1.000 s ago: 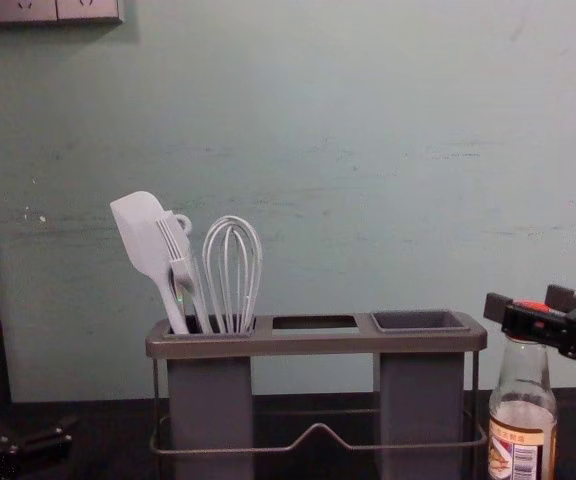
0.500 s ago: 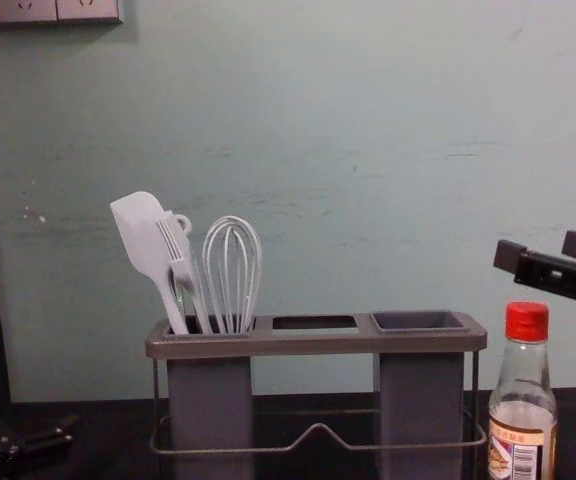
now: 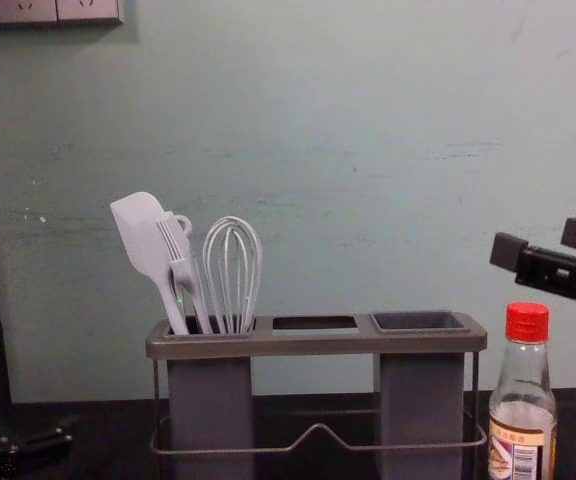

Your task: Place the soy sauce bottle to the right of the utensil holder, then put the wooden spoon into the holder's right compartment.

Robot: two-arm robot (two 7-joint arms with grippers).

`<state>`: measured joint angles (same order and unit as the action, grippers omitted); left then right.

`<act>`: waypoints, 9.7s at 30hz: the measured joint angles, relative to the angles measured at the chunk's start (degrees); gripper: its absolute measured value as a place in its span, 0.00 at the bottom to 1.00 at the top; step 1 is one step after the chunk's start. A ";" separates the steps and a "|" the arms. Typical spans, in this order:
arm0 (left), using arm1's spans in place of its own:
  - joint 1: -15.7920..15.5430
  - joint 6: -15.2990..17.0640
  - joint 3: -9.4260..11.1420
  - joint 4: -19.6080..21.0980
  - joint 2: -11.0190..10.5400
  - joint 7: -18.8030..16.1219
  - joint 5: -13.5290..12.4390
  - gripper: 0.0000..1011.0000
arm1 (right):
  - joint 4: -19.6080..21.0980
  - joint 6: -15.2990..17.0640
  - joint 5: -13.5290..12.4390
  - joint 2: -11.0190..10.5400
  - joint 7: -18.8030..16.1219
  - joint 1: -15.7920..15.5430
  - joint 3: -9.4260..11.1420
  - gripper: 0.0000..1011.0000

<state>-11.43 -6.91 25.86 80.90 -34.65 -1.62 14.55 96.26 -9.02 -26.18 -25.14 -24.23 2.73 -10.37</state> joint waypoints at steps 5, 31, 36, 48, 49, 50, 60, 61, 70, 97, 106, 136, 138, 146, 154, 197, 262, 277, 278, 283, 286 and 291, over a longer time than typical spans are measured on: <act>0.00 0.00 0.00 0.00 0.00 0.00 0.00 0.99 | 1.35 -0.25 0.59 -0.17 0.08 -1.95 -0.41 0.99; 0.00 0.00 0.00 0.00 0.00 0.00 0.00 0.99 | -2.57 -0.56 6.61 2.84 2.60 -8.00 -3.59 0.99; 0.00 0.00 0.00 0.00 0.00 0.00 0.00 0.99 | -3.15 -0.25 6.97 3.25 2.64 -8.02 -3.78 0.99; 0.00 0.00 0.00 0.00 0.00 0.00 0.00 0.99 | -3.21 -0.11 7.03 3.33 2.62 -8.04 -3.76 0.99; 0.00 0.00 0.00 0.00 0.00 0.00 0.00 0.99 | -3.21 -0.11 7.03 3.32 2.62 -8.04 -3.75 0.99; 0.00 0.00 0.00 0.00 0.00 0.00 0.00 0.99 | -3.21 -0.11 7.02 3.32 2.62 -8.03 -3.75 0.99; 0.00 0.00 0.00 0.00 0.00 0.00 0.00 0.99 | -3.16 -0.13 7.00 3.28 2.62 -8.03 -3.74 0.99; 0.00 0.00 0.00 0.00 0.00 0.00 0.00 0.99 | -3.14 -0.14 6.99 3.27 2.63 -8.03 -3.74 0.99; 0.00 0.00 0.00 0.00 0.00 0.00 0.00 0.99 | -3.12 -0.16 6.94 3.24 2.63 -8.03 -3.74 0.99; 0.00 0.00 0.00 0.00 0.00 0.00 0.00 0.99 | 2.26 10.32 9.90 0.84 4.68 -8.31 -4.90 0.99; 0.00 0.00 0.00 0.00 0.00 0.00 0.00 0.99 | 5.88 25.07 13.65 -0.58 5.77 -4.56 -8.64 0.99; 0.00 0.00 0.00 0.00 0.00 0.00 0.00 0.99 | -3.46 54.20 20.39 6.00 -1.91 16.09 -21.04 0.99; 0.00 0.00 0.00 0.00 0.00 0.00 0.00 0.99 | -4.04 54.52 20.66 6.41 -2.11 16.63 -21.22 0.99; 0.00 0.00 0.00 0.00 0.00 0.00 0.00 0.99 | -7.83 55.35 22.00 8.72 -2.88 18.99 -21.60 0.99; 0.00 0.00 0.00 0.00 0.00 0.00 0.00 0.99 | -9.83 55.62 23.00 10.03 -3.20 20.03 -21.48 0.99; 0.00 0.00 0.00 0.00 0.00 0.00 -0.01 0.99 | -12.96 54.21 25.33 12.68 -4.24 20.43 -20.49 0.98; 0.00 0.00 0.00 0.00 0.00 0.00 0.00 0.99 | 14.32 -3.78 2.27 6.77 -4.23 -10.73 6.77 0.83; 0.00 0.00 0.00 0.00 0.00 0.00 0.00 0.99 | 12.81 -7.36 1.90 7.26 -4.26 -11.07 6.00 0.83; 0.00 0.00 0.00 0.00 0.00 0.00 0.00 0.99 | 12.83 -7.36 1.89 7.26 -4.26 -11.06 6.01 0.83; 0.00 0.00 0.00 0.00 0.00 0.00 0.00 0.99 | 12.85 -7.31 1.88 7.29 -4.27 -10.98 6.04 0.83; 0.00 0.00 0.00 0.00 0.00 0.00 0.00 0.99 | 12.86 -7.28 1.87 7.30 -4.28 -10.97 6.05 0.83; 0.00 0.00 0.00 0.00 0.00 0.00 0.00 0.99 | 12.89 -7.19 1.86 7.30 -4.31 -10.94 6.08 0.83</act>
<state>-11.44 -6.91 25.86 80.90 -34.65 -1.62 14.55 109.16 -16.21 -24.32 -17.83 -28.54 -8.22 -4.30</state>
